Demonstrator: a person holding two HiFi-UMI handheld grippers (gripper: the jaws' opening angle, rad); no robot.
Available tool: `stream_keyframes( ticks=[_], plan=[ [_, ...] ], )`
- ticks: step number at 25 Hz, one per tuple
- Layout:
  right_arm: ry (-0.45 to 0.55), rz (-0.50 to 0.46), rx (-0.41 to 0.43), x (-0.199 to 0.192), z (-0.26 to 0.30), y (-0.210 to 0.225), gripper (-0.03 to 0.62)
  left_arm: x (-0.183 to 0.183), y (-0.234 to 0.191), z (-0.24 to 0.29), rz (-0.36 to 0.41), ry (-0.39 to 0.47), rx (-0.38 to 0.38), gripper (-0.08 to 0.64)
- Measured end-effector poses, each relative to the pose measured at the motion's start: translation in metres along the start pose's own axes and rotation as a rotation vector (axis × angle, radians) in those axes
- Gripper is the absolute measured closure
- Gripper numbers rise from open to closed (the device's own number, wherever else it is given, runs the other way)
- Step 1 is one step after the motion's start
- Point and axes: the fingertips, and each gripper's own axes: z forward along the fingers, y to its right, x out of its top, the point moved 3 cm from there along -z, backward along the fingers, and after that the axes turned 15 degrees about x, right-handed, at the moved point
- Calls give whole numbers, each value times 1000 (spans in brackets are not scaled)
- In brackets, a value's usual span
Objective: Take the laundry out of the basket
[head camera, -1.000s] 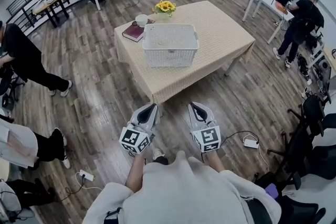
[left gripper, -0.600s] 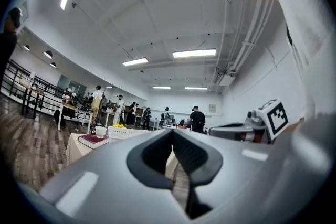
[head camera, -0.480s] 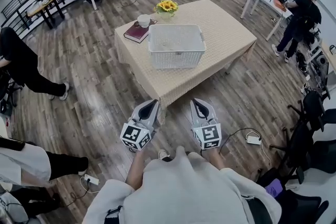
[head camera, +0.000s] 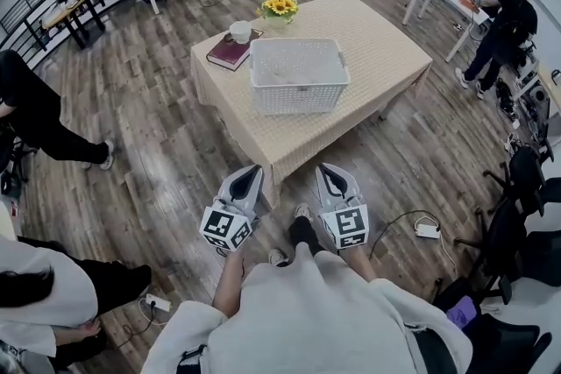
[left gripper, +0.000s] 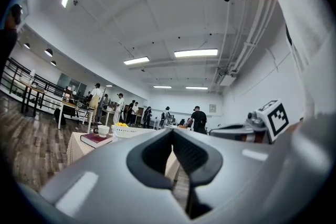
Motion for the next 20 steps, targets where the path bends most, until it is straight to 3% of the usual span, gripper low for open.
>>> stream_keyframes(
  ticks=[9,20],
  plan=[
    [16,34,26,-4,50,43,594,-3,-22,56,6,-14,17,551],
    [58,48,39,7,146,144,594,11,-61,194,52,-16,-6,551]
  ],
)
